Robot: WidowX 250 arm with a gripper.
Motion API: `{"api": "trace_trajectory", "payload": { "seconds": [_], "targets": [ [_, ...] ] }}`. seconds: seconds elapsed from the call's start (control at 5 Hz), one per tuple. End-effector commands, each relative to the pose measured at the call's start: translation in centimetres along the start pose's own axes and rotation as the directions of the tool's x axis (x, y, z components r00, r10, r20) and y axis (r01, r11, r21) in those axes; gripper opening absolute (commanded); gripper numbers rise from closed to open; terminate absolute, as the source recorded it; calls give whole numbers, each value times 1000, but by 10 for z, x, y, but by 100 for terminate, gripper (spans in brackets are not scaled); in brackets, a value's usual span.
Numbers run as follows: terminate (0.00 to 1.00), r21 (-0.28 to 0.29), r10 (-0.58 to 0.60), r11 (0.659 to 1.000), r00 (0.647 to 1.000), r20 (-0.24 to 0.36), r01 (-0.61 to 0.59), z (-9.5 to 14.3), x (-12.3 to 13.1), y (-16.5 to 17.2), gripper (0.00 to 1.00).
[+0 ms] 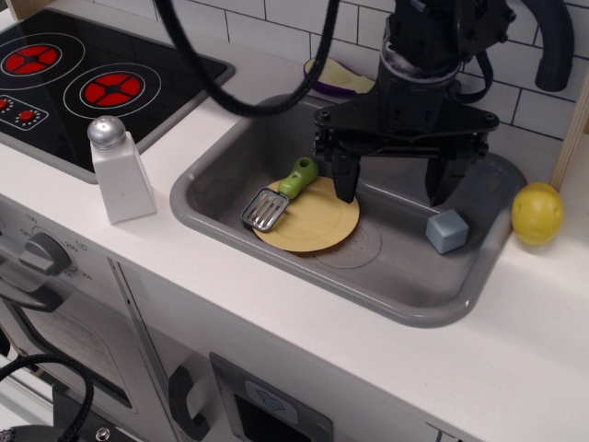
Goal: Take spatula off plate sink
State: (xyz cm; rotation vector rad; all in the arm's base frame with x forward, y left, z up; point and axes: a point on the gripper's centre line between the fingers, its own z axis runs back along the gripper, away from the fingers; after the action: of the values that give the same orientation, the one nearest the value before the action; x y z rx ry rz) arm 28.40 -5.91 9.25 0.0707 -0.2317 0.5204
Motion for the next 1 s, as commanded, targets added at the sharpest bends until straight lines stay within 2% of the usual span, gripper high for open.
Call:
{"api": "trace_trajectory", "payload": {
  "seconds": [0.0,0.2,0.4,0.6,0.8],
  "targets": [
    [0,0,0,1000,1000,0,0,0,0,0,100],
    [0,52,-92,995,995,46,90,-13,26,23,100],
    [0,65,-263,963,965,-4,263,-30,50,41,100],
    [0,42,-384,922,923,-18,385,-47,82,59,100],
    [0,36,-445,895,895,-17,445,-62,106,71,100]
  ]
}}
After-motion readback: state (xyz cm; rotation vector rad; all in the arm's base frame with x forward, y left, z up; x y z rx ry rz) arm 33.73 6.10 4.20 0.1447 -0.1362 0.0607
